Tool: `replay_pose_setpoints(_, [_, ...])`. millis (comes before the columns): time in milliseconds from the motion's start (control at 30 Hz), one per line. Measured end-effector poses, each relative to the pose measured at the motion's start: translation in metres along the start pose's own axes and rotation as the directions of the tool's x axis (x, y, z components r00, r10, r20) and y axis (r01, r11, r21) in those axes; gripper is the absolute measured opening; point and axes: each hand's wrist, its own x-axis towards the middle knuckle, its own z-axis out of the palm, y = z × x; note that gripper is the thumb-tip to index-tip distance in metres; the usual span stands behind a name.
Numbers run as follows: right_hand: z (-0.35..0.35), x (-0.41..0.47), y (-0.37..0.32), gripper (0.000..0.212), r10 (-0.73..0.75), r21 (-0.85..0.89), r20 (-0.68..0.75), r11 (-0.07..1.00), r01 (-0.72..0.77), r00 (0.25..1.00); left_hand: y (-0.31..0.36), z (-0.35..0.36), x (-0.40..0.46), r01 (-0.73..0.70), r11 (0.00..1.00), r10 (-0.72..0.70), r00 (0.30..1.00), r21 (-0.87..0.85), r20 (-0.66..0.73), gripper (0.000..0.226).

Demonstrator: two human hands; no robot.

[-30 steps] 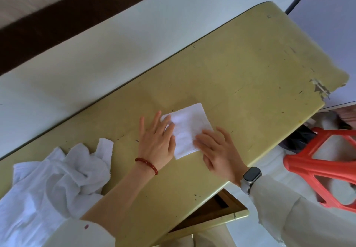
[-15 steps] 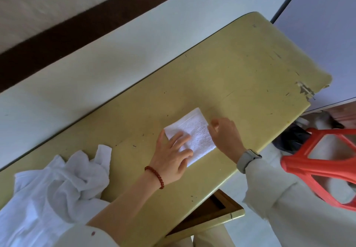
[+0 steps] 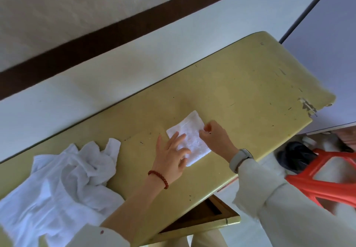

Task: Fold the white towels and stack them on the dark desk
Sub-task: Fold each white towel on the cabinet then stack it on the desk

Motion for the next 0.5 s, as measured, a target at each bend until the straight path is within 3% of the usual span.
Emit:
replay_pose_setpoints(67, [-0.008, -0.011, -0.013, 0.012, -0.156, 0.036, 0.066, 0.987, 0.154, 0.986, 0.006, -0.013, -0.003, 0.229, 0.949, -0.255, 0.962, -0.219, -0.097, 0.031])
replay_pose_setpoints(100, [-0.013, -0.016, -0.022, 0.011, -0.223, 0.024, 0.093, 0.975, 0.222, 0.970, 0.008, -0.021, -0.005, 0.338, 0.861, -0.403, 0.909, -0.381, -0.106, 0.039])
replay_pose_setpoints(167, [-0.019, -0.026, -0.044, 0.011, -0.333, 0.001, 0.142, 0.942, 0.336, 0.932, 0.012, -0.047, -0.008, 0.433, 0.510, -0.636, 0.771, -0.744, 0.013, 0.051])
replay_pose_setpoints(233, [-0.019, -0.039, -0.069, 0.012, -0.426, 0.013, 0.173, 0.903, 0.430, 0.888, 0.009, -0.071, -0.017, 0.352, 0.145, -0.737, 0.662, -0.925, 0.137, 0.051])
replay_pose_setpoints(333, [-0.015, -0.070, -0.108, 0.016, -0.539, 0.133, 0.213, 0.842, 0.522, 0.815, 0.008, -0.095, -0.047, 0.209, -0.377, -0.654, 0.630, -0.902, 0.419, 0.028])
replay_pose_setpoints(367, [-0.012, -0.081, -0.119, 0.018, -0.565, 0.202, 0.228, 0.824, 0.529, 0.793, 0.010, -0.103, -0.058, 0.185, -0.501, -0.616, 0.611, -0.846, 0.498, 0.026])
replay_pose_setpoints(433, [-0.003, -0.102, -0.137, 0.021, -0.577, 0.350, 0.264, 0.804, 0.481, 0.773, 0.014, -0.120, -0.083, 0.119, -0.584, -0.617, 0.578, -0.803, 0.535, 0.042])
replay_pose_setpoints(500, [0.010, -0.119, -0.147, 0.022, -0.546, 0.464, 0.309, 0.801, 0.378, 0.779, 0.017, -0.140, -0.110, -0.036, -0.572, -0.666, 0.603, -0.820, 0.438, 0.044])
